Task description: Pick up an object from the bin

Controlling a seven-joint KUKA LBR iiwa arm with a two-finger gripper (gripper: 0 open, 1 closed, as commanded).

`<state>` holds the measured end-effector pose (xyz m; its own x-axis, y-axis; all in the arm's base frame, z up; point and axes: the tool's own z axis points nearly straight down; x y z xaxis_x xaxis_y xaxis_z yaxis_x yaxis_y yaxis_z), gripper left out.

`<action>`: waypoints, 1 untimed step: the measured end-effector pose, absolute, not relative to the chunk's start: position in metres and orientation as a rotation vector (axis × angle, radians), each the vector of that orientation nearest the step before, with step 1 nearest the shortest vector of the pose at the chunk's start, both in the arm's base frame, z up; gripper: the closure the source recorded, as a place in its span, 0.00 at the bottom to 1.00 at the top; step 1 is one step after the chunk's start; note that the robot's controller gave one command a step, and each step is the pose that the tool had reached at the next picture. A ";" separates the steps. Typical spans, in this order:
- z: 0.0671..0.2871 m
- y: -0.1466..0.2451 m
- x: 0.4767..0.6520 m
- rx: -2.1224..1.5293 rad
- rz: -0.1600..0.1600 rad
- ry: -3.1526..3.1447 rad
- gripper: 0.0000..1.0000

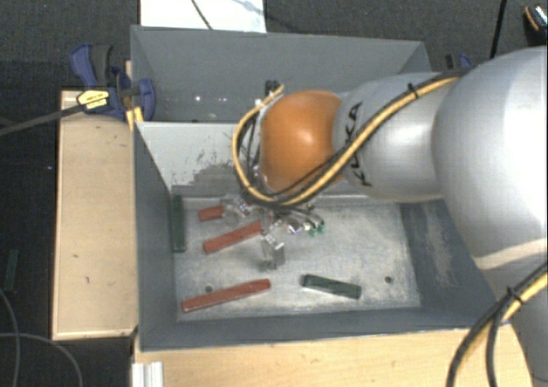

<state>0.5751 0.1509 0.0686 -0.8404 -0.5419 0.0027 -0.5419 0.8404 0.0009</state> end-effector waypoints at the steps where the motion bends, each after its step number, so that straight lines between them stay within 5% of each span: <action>1: 0.071 0.111 0.584 0.761 0.001 -3.047 0.00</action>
Offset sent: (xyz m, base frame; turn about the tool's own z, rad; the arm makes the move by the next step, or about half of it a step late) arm 0.0079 -0.0378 0.0014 0.0745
